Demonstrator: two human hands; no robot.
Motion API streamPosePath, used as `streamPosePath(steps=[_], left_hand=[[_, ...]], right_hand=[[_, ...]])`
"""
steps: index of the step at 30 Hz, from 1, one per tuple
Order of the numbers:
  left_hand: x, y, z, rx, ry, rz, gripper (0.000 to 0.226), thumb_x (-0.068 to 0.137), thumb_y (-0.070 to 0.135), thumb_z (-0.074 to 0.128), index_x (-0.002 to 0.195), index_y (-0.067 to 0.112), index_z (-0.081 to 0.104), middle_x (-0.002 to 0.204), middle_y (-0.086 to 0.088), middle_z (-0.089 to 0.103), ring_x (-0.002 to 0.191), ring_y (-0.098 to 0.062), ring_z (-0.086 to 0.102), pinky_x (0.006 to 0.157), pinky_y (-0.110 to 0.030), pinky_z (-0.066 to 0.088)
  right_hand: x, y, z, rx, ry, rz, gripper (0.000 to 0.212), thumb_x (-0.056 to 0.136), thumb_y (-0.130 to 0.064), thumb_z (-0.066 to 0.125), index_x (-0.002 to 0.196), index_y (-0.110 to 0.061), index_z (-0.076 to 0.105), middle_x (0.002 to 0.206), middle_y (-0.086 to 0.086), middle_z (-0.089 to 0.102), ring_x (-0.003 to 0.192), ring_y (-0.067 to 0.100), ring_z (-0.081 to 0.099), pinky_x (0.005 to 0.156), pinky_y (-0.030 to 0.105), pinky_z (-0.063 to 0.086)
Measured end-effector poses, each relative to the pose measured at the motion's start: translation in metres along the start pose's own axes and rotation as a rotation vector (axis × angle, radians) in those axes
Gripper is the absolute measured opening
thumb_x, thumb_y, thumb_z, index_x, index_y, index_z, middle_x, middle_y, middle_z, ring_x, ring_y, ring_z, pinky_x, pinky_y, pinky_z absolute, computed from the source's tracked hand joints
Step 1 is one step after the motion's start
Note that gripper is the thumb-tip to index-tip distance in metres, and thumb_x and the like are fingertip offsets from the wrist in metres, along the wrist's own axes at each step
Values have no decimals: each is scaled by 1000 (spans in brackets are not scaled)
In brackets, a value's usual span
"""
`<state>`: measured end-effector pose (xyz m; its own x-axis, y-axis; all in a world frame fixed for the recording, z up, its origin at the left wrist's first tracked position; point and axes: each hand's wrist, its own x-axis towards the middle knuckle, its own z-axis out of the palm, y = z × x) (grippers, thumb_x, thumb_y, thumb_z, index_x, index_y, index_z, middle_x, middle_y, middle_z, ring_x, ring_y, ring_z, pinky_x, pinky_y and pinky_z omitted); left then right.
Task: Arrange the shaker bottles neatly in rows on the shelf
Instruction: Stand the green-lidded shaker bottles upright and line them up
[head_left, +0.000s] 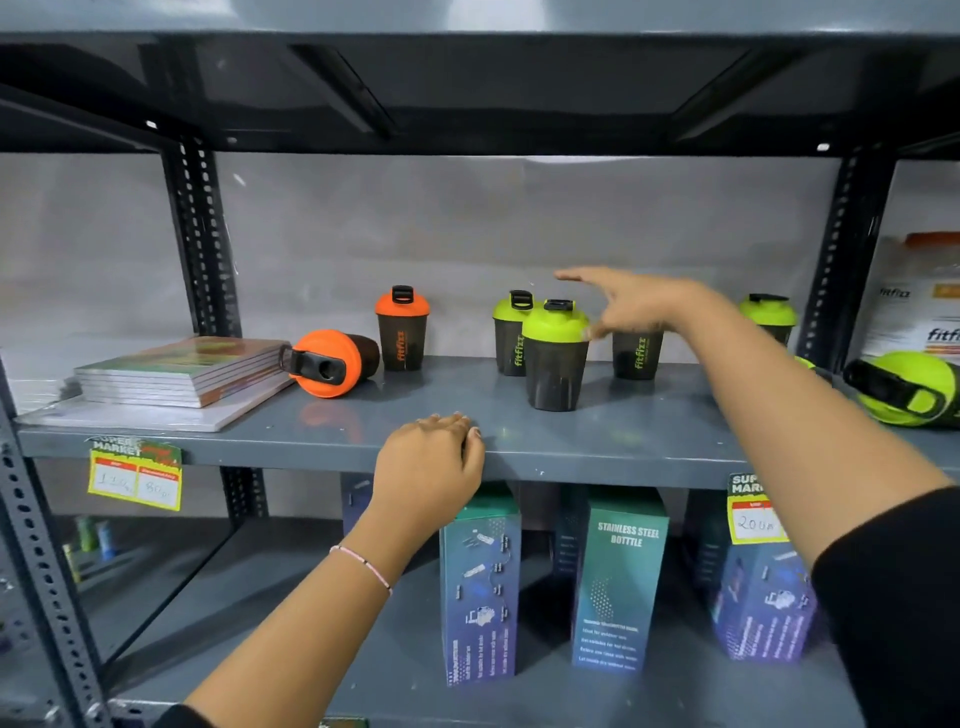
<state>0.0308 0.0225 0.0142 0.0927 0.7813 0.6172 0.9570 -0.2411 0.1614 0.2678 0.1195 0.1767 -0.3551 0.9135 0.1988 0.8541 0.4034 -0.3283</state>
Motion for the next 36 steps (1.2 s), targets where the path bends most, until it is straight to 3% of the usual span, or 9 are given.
streamPosePath(steps=[4,7,11,14,25,27,30,32,36], left_hand=[[-2,0,0,5,9,12,46,90,32,33,101,12,73,105,-6,75,94,-25,69,76,-34,56],[-2,-1,1,15,20,20,42,91,30,37,104,12,72,111,-7,73,97,-25,69,80,-34,55],[-1,-1,3,8,30,30,41,91,29,38,104,11,73,109,-6,74,96,-24,69,80,-34,55],[-2,-3,4,14,47,35,43,91,30,37,107,11,72,112,-6,73,102,-24,68,83,-34,53],[-9,-15,-2,-4,57,76,39,96,32,40,113,13,69,116,-5,71,108,-26,64,91,-36,50],[-13,-22,-6,-11,72,48,36,94,30,42,106,12,71,107,-6,74,100,-27,66,85,-36,51],[-16,-30,-9,-18,102,49,36,93,28,40,102,12,71,101,-5,75,93,-25,67,83,-33,52],[-17,-32,-7,-23,126,62,34,93,27,42,102,12,71,102,-4,75,93,-22,67,85,-31,50],[-19,-38,-2,-49,168,81,33,94,27,45,109,14,71,111,-1,73,101,-18,65,91,-27,44]], right_hand=[[13,-19,-15,-108,-38,-68,49,94,5,56,137,-19,57,145,2,53,135,20,48,99,20,32],[25,-26,-13,-120,-63,-4,36,93,-7,64,128,-14,66,126,8,63,99,16,60,81,26,48],[36,-31,-10,-193,57,83,37,83,-36,75,102,-4,73,110,11,72,105,29,64,89,34,49],[38,-34,-6,-194,109,157,45,76,-44,76,83,-2,65,83,15,70,77,32,67,72,33,51],[43,-47,5,-359,127,270,26,89,-36,61,102,-14,55,119,14,65,87,32,58,87,42,55],[44,-54,-3,-449,25,329,46,92,-52,55,119,-15,57,131,14,61,95,34,61,95,46,52],[46,-76,-19,-590,-106,397,87,90,-73,30,151,-12,35,153,16,41,126,37,50,107,47,38],[56,-96,-25,-654,-18,241,91,88,-75,32,151,-10,35,156,14,37,138,37,40,111,47,34],[87,-136,-1,-504,40,-270,63,84,-50,68,139,-23,50,139,9,56,126,31,52,105,42,42]])
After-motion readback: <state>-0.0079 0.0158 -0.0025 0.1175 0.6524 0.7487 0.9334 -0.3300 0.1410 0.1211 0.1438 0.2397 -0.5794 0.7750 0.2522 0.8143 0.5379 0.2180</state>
